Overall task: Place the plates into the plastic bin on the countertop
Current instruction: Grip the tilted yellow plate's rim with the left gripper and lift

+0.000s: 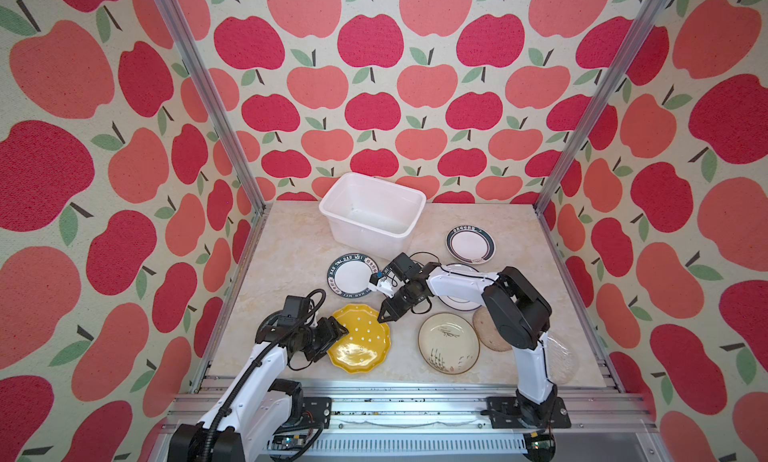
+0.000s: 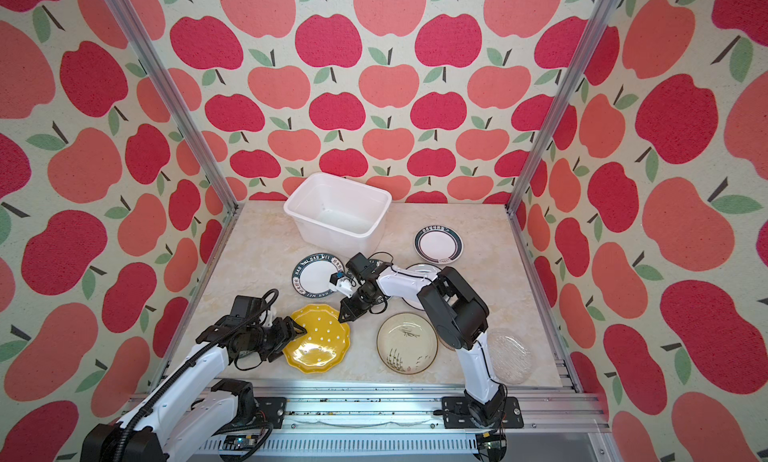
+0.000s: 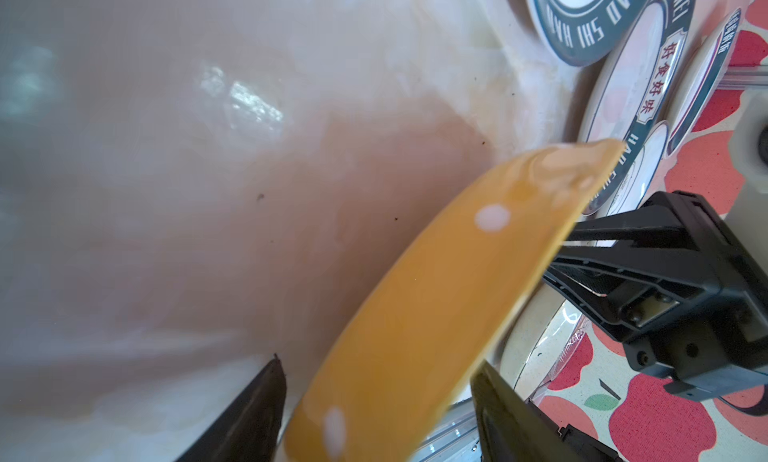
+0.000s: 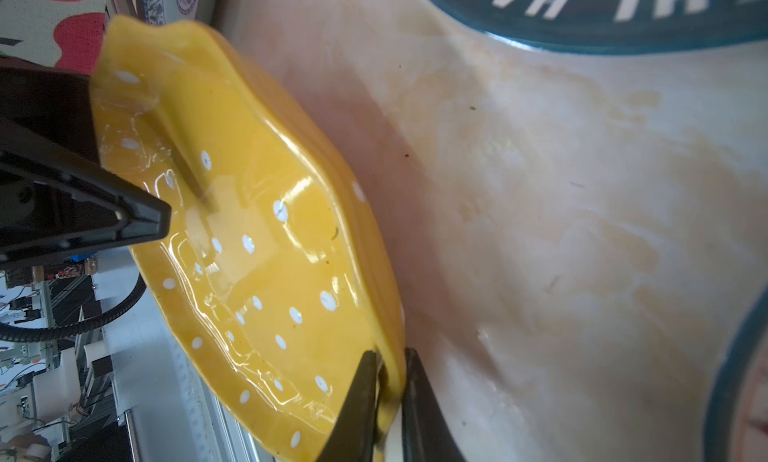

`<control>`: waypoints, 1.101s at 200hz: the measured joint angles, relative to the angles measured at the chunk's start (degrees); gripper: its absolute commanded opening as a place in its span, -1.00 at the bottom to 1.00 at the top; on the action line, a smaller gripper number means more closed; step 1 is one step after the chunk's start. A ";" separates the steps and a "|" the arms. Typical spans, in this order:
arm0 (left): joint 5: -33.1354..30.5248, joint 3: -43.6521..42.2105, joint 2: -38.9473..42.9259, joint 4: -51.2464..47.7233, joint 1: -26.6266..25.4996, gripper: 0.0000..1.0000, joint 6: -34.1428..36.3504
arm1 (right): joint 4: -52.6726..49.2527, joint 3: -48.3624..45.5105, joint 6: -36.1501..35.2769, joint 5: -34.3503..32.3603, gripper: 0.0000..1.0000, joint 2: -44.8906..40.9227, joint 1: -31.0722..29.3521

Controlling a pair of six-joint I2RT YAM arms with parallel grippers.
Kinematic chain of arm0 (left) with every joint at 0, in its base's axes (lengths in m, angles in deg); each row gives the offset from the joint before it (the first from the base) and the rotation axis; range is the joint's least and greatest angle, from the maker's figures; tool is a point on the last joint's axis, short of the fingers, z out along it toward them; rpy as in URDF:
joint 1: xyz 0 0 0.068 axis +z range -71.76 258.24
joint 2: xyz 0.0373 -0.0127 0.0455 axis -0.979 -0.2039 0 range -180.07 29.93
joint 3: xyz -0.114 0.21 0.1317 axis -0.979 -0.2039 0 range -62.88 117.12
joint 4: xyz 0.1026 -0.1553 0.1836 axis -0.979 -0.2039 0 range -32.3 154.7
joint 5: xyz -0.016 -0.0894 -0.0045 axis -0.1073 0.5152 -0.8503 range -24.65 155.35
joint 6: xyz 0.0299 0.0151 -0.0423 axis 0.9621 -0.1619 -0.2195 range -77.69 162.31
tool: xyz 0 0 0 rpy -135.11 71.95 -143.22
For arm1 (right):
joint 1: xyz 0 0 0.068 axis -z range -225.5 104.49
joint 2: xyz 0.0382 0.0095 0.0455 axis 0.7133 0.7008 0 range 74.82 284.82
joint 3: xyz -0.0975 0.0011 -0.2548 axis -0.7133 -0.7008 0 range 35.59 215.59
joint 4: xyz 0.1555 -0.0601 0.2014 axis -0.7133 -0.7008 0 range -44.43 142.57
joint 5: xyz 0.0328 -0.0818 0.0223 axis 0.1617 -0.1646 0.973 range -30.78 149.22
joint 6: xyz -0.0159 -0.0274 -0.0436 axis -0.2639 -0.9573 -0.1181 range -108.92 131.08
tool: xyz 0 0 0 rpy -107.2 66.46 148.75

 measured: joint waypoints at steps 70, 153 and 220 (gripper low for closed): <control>1.11 0.00 -0.02 4.96 0.00 0.32 0.09 | -2.69 0.02 0.00 -0.76 -1.00 -1.68 -0.39; 5.27 0.24 -3.61 6.64 -1.27 0.34 2.78 | -4.35 0.26 1.88 -1.11 -1.00 -1.46 1.51; 6.38 2.47 -8.61 6.64 -3.78 0.08 4.15 | -1.11 0.26 7.50 -1.66 -1.00 -1.46 5.97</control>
